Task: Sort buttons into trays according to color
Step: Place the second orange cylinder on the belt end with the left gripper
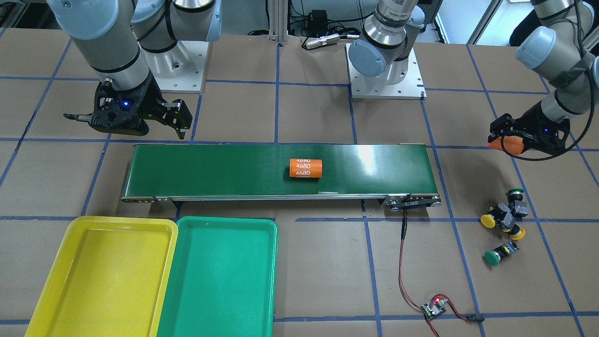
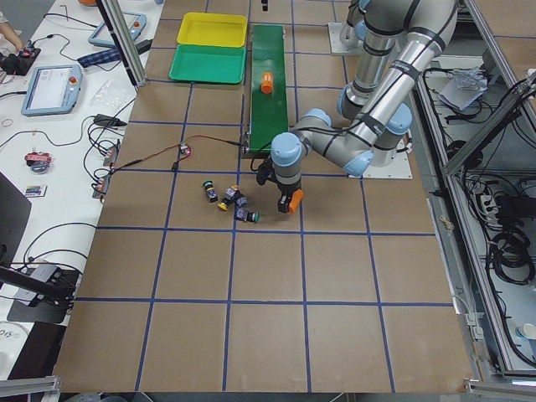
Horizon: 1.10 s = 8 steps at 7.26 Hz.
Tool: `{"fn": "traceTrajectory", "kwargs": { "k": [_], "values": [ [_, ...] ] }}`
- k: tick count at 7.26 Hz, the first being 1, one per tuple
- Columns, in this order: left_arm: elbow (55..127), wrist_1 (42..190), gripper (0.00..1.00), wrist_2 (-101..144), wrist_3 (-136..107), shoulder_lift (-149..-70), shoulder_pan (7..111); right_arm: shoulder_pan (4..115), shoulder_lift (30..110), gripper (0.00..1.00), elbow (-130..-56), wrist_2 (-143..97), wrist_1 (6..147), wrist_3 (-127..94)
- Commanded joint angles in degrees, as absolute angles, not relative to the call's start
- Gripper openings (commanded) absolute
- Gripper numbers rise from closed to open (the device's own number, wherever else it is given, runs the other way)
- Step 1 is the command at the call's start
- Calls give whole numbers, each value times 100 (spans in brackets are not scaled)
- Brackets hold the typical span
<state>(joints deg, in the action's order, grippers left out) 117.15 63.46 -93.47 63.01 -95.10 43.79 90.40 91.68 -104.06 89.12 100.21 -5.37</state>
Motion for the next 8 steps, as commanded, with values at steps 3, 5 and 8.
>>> {"fn": "traceTrajectory", "kwargs": {
  "k": [3,5,8],
  "values": [
    [11206,7014,0,-8650,1863,-9324,6736,9044,9167,94,-10406,8903,10002,-562],
    [11267,6970,0,-8578,331,-9439,7494,9044,9167,94,-10406,8895,10046,-563],
    [11600,6918,0,-8218,264,-9554,7559,9044,9184,94,-10406,8912,10011,-580]
  ]
}}
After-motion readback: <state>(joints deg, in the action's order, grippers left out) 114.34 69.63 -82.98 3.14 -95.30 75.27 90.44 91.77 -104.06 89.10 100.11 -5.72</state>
